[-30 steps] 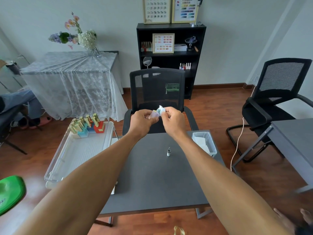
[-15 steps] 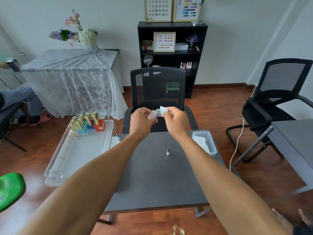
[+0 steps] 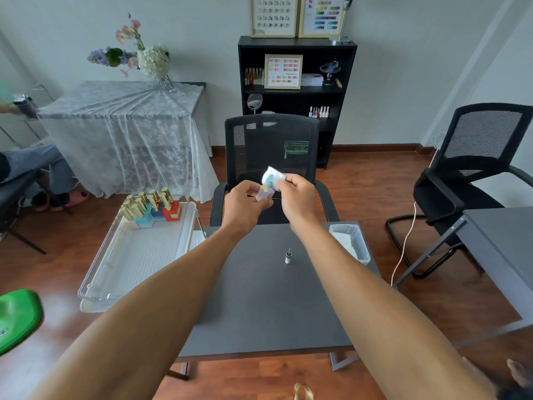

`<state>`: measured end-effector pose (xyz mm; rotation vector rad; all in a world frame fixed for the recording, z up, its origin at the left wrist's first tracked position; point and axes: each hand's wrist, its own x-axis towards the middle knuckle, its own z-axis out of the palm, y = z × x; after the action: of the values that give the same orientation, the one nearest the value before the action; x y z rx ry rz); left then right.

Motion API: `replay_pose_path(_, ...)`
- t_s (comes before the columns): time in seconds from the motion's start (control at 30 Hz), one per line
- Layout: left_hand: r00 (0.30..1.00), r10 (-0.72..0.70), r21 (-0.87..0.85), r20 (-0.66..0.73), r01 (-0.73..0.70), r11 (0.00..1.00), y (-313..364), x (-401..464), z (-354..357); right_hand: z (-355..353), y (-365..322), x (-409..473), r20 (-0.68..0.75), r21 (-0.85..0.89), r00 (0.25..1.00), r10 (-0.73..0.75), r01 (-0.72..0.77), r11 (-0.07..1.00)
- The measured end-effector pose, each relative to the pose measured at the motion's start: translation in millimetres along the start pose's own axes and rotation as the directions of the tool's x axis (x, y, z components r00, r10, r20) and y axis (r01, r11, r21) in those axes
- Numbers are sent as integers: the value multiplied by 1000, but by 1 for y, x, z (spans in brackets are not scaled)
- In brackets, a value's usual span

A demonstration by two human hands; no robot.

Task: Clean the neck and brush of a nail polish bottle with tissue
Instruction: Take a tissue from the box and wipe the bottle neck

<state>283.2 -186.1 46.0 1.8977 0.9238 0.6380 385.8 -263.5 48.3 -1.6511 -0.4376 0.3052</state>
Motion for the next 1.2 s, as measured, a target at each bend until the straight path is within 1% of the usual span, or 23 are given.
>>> replay_pose_path(0.1, 1000, 3, 7, -13, -3, 1000, 1, 0, -2, 5, 1, -3, 16, 39, 999, 30, -30, 999)
replay_pose_path(0.37, 994, -7, 85, -111, 17, 996, -5, -3, 0, 10, 9, -15, -31, 39, 995, 94, -92, 995)
replay_pose_path(0.47, 992, -2, 67, -130, 11, 998, -8, -3, -2, 8, 10, -13, -97, 56, 986, 133, -128, 990)
replay_pose_path(0.57, 992, 16, 50, -128, -9, 999, -9, -2, -3, 6, 5, -9, -153, 76, 981, 119, -109, 991)
replay_pose_path(0.7, 993, 36, 32, -112, -33, 999, -10, -1, -2, 13, -1, -9, -68, 70, 996, 57, -52, 996)
replay_pose_path(0.77, 991, 38, 29, -127, -35, 999, -10, 0, -2, 18, 0, -11, -33, 92, 998, 45, -42, 995)
replay_pose_path(0.93, 987, 19, 21, -159, -16, 1000, -16, 2, -5, 21, 8, -14, -51, 118, 994, 100, -93, 989)
replay_pose_path(1.0, 993, -12, -28, -115, 9, 1000, -18, 2, -8, 19, 10, -12, -96, 118, 988, 120, -109, 987)
replay_pose_path(1.07, 998, -56, -141, -8, 54, 989, -20, 4, -11, 16, 8, -9, -168, 122, 979, 117, -97, 988)
replay_pose_path(1.13, 987, -98, -331, 126, 135, 934, -20, 3, -14, 14, 7, -5, -212, 118, 973, 97, -73, 990)
replay_pose_path(1.2, 973, -116, -428, 198, 192, 883, -20, 4, -14, 13, 4, -1, -209, 116, 975, 76, -52, 992)
